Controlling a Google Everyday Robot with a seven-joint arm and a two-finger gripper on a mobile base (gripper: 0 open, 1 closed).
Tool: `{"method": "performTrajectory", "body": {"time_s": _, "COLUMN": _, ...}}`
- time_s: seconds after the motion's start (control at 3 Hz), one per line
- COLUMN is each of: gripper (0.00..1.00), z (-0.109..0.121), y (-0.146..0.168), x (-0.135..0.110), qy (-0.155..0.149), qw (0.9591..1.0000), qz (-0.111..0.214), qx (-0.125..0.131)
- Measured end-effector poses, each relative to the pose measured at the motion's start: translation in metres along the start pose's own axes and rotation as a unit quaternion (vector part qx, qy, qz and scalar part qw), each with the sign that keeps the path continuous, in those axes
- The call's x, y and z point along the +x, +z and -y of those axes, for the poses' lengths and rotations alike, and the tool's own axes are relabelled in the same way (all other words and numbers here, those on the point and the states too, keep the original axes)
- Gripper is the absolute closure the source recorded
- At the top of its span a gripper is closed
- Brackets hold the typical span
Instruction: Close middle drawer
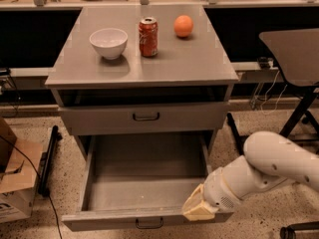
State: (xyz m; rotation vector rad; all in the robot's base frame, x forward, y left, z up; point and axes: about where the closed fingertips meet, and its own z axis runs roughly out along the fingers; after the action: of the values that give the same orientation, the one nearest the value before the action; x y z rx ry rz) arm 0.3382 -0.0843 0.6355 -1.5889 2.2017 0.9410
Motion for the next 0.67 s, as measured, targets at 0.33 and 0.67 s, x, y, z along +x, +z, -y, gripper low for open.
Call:
{"method": "performTrajectory", "body": {"time_s": 0.33, "gripper": 1.0, "z": 0.003, "y": 0.046, "x": 0.032, "qy": 0.037, "qw": 0.9988, "qz": 0.015, "qx": -0.028}}
{"method": "performTrajectory", "body": {"time_s": 0.67, "gripper": 1.0, "z": 0.013, "y": 0.102, "x": 0.076, "qy": 0.077, "qw": 0.9941, "qz": 0.038, "qx": -0.066}}
